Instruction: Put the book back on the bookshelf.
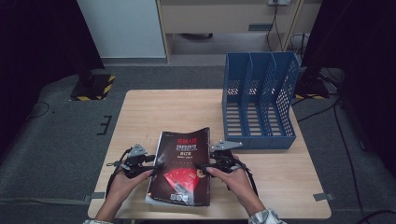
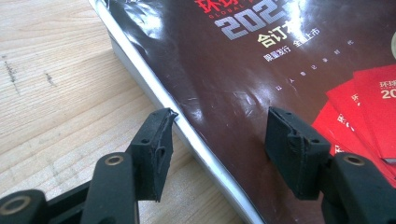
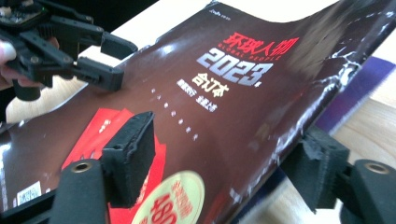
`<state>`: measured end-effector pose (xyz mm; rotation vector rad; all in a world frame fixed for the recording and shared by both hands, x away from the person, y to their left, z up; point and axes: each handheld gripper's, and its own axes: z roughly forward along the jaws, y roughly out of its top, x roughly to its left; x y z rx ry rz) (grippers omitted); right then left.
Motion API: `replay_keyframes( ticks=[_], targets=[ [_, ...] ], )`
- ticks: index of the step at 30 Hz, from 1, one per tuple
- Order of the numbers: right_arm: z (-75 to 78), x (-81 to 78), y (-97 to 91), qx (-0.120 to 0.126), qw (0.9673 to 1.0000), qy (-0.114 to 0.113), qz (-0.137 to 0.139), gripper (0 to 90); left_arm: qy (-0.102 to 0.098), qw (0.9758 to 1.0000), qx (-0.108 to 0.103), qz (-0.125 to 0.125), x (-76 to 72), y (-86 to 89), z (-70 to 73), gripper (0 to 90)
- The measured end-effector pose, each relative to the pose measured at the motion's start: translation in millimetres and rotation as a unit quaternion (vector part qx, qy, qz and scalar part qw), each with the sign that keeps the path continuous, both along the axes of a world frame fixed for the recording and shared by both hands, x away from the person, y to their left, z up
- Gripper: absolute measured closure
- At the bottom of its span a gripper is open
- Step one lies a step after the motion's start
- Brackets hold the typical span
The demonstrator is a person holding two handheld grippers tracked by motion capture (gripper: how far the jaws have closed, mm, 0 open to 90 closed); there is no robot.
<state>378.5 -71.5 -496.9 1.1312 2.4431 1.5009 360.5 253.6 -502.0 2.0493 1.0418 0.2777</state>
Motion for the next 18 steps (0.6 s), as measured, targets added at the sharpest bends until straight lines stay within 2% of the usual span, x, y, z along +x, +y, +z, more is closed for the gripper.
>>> replay_keyframes(
  ticks=[9, 18],
  targets=[
    [-0.6, 16.0, 12.4, -0.004, 0.9996, 0.027, 0.002, 38.1, -0.001, 1.0, -0.002, 0.0, 0.0, -0.1, -0.6, 41.3],
    [0.1, 24.5, 38.0, -0.03, 0.9988, 0.037, 0.012, 38.3, -0.002, 1.0, -0.004, 0.001, 0.2, 0.0, -1.0, 41.4]
  ],
)
